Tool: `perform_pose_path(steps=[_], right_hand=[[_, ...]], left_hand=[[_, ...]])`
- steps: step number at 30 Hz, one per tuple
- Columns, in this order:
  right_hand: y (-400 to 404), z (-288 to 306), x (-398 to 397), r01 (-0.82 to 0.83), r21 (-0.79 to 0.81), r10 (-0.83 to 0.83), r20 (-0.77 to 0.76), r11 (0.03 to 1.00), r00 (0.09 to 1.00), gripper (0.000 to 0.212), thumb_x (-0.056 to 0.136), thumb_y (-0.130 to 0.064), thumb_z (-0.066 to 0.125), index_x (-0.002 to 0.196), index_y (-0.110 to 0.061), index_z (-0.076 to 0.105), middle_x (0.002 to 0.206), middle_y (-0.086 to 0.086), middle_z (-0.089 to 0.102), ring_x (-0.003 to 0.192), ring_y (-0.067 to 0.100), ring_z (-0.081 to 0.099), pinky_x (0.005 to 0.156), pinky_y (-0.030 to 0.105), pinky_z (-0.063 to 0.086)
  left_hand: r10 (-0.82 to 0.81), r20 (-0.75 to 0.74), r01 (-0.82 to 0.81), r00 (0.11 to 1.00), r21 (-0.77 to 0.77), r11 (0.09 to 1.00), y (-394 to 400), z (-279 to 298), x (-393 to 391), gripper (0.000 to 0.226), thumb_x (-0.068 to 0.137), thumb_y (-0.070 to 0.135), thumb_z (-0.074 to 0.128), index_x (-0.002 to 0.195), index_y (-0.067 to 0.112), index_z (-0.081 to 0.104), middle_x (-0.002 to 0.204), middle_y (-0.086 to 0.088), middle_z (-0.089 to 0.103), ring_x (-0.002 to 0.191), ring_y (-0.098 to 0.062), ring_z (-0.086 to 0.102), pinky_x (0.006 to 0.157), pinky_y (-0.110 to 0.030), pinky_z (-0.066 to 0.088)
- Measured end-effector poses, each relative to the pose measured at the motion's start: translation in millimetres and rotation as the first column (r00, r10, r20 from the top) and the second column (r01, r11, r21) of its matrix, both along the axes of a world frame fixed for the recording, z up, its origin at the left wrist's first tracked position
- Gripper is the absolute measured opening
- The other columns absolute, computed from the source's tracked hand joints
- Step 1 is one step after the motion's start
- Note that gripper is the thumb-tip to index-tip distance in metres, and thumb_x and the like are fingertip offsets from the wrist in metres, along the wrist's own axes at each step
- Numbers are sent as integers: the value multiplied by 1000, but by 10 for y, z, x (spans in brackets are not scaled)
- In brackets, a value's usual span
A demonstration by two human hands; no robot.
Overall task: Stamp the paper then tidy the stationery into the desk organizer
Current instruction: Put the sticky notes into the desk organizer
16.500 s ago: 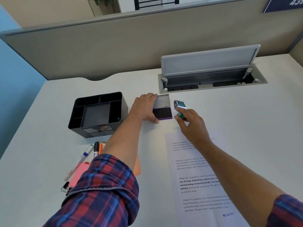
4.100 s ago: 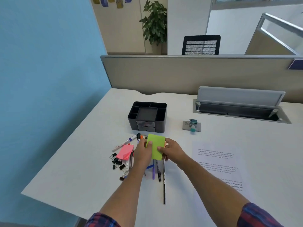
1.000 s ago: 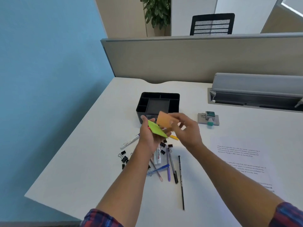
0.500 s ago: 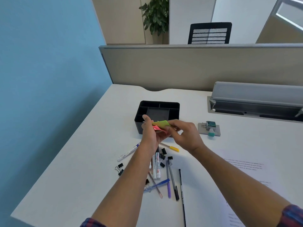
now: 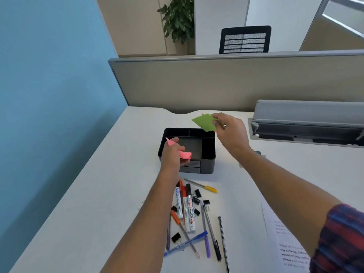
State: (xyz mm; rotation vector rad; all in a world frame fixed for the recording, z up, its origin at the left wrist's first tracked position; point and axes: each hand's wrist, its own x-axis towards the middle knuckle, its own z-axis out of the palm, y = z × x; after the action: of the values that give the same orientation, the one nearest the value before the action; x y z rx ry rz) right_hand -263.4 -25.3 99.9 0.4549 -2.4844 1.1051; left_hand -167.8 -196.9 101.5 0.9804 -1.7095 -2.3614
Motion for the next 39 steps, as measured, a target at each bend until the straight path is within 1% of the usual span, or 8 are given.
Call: perform_pose_path(steps=[3, 8, 15, 21, 24, 28, 35, 39], right_hand=[[-19, 4, -100, -19, 80, 20, -13, 997, 1000, 28, 97, -10, 57, 118, -19, 73, 109, 4, 74, 94, 29, 66, 81, 38, 53], [-115, 21, -178, -117, 152, 114, 27, 981, 993, 31, 97, -6, 55, 120, -18, 73, 111, 3, 72, 97, 27, 64, 82, 38, 53], [-222, -15, -206, -124, 273, 112, 57, 954, 992, 28, 97, -6, 51, 119, -16, 65, 111, 4, 72, 97, 32, 63, 76, 41, 53], [-183, 7, -174, -106, 151, 116, -59, 983, 991, 24, 93, -5, 55, 112, -15, 68, 104, 2, 73, 90, 30, 64, 73, 40, 53], [-152, 40, -180, -93, 46, 97, -92, 995, 991, 22, 92, -8, 57, 110, -16, 67, 103, 1, 73, 88, 27, 65, 73, 41, 53], [-138, 25, -188, -79, 98, 84, -54, 992, 995, 20, 92, -9, 57, 109, -17, 65, 102, 3, 73, 87, 30, 64, 71, 43, 54], [-176, -18, -231, -95, 102, 85, 96, 990, 992, 14, 94, -10, 56, 102, -17, 65, 102, -3, 72, 94, 23, 62, 79, 42, 53], [-234, 7, -237, -95, 142, 86, 62, 985, 994, 12, 93, -13, 58, 101, -18, 66, 103, -6, 73, 94, 22, 64, 80, 40, 53]], left_hand=[[-17, -45, 14, 999, -57, 998, -60, 5, -26, 40, 97, -4, 49, 131, 17, 55, 132, -20, 54, 82, -27, 66, 65, -32, 58], [-26, -95, 12, 995, -149, 989, -66, -45, -18, 35, 96, -1, 53, 119, 25, 58, 128, -16, 59, 98, -31, 67, 58, -26, 60], [24, -82, -37, 996, -161, 986, -64, -159, 16, 29, 94, 4, 61, 110, 28, 62, 126, -14, 61, 109, -35, 64, 58, -26, 60], [59, -78, -63, 995, -57, 996, -130, -252, 47, 23, 99, 8, 51, 118, 17, 62, 114, -18, 63, 98, -36, 70, 73, -38, 60], [74, -91, -76, 993, -18, 997, -149, -278, 47, 18, 101, 9, 49, 108, 19, 63, 106, -14, 65, 82, -31, 73, 71, -36, 59], [64, -86, -66, 994, -27, 997, -143, -295, 36, 15, 102, 12, 50, 105, 20, 63, 105, -13, 65, 81, -29, 73, 69, -34, 59], [56, -67, -58, 996, -36, 998, -147, -294, 25, 13, 101, 14, 52, 108, 19, 61, 108, -13, 65, 96, -38, 70, 69, -35, 58], [56, -69, -58, 996, -36, 998, -157, -303, 25, 12, 101, 14, 52, 106, 20, 62, 106, -12, 65, 86, -32, 73, 67, -34, 58]])
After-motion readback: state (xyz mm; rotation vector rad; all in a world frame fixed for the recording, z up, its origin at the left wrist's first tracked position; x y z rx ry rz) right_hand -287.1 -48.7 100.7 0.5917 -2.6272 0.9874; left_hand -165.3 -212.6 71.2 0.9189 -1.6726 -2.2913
